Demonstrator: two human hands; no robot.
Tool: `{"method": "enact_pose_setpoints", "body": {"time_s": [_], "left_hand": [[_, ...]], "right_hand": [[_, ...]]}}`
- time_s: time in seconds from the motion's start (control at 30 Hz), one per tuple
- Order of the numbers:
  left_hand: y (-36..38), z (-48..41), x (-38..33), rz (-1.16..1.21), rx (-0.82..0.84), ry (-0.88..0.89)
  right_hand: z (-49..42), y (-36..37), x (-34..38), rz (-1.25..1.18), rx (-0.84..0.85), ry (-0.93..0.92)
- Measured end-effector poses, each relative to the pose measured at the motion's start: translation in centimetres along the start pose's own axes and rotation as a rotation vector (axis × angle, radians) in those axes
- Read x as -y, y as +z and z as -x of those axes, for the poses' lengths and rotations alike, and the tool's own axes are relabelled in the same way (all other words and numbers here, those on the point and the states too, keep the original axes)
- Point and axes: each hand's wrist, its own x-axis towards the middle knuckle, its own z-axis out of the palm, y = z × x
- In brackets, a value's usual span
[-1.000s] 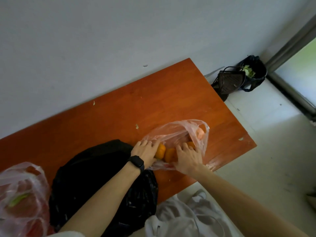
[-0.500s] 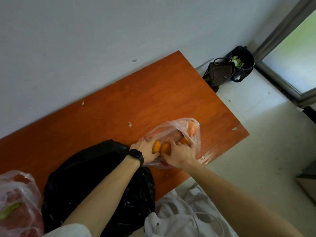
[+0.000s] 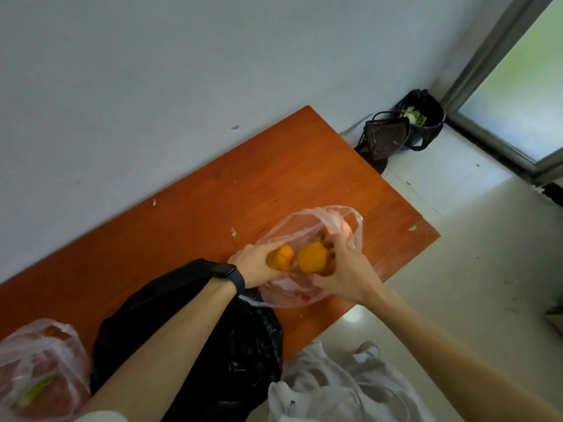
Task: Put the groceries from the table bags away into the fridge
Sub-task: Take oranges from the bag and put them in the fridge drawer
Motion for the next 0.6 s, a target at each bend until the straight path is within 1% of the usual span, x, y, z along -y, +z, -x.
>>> {"method": "enact_pose_setpoints", "body": {"time_s": [0.13,0.3,0.43,0.57,0.6], "left_hand": [[-2.5,1.4,-1.7,0.06,0.008,0.066],[-5.0,3.0,-6.1,0.099,0.02,0.055],[-5.2,4.0,-11.4,-0.048,-0.057,0.044],[-3.8,5.1,-19.4,-0.367,-0.173,0.047],[-3.4,5.2,-21.4,-0.413,-0.214,0.061]], "right_hand": [[1.6,-2.2,-1.2,-0.158,-0.099,-0.017],[4.8,-5.8,-3.1,-0.332,-0.2,-0.067],[8.5,-8.7,-5.5,-0.425,-0.272,-0.095],[13.8,-12.0,-9.3,-0.477,-0.303,-0.06],[15.0,-12.8,-10.3,-0.49,-0.313,-0.051]]}}
